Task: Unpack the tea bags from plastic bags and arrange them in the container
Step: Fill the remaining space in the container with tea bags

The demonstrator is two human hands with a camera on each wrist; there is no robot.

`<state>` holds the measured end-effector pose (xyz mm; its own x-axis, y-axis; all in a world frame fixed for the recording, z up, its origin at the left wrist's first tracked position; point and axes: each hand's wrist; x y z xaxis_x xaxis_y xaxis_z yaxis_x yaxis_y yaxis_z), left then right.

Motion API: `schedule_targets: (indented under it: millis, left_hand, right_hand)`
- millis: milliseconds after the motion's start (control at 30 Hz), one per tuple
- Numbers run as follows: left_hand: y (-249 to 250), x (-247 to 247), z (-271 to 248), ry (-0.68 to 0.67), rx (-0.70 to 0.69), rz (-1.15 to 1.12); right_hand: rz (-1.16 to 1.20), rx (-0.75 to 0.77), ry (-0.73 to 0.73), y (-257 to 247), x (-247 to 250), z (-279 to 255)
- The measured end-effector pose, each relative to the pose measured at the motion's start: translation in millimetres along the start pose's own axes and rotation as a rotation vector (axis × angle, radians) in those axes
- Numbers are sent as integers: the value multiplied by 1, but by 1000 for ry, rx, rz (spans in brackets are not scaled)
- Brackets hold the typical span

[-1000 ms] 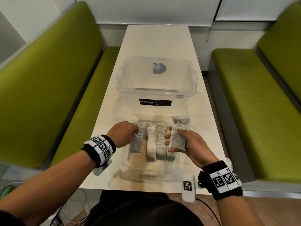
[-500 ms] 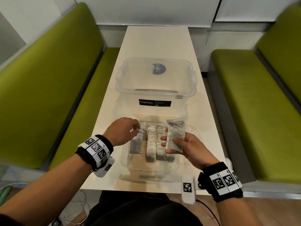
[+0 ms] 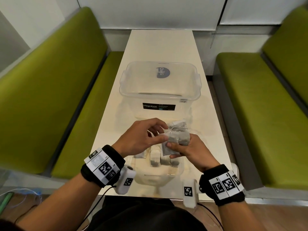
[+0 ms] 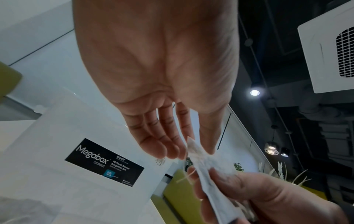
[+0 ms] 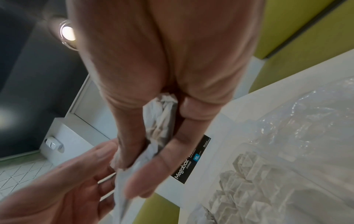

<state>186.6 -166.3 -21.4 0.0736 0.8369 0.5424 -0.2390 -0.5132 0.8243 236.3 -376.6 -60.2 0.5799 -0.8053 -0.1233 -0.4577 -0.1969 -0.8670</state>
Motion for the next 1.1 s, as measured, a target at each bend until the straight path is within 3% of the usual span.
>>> schedule_targets:
  millis: [200,367,533,767,1100]
  left_hand:
    - [-5,-4,-1,30,39,-30]
    - [-2,2,-3,-65,5,21]
    - [-6,7,-2,-57,42,103]
    - [1,35,1,95,34,190]
    - [-9,74,-7,230,91,226]
  right_hand:
    - [44,60,56,1,2,2]
    - [35,79,95,3,6,3]
    - [30,99,105,3,6,6]
    - [109,-9,220,14,13,10]
    - [122,-93,264,26,30,8]
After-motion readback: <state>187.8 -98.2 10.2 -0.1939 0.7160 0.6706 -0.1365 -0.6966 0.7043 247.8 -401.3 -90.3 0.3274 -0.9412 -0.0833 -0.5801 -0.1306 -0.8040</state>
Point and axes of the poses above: each hand's wrist, its own z-axis towards the middle knuckle, its own x-axis out of the back of the hand, y = z × x, and after that the axes turned 14 degrees about -x, right-handed
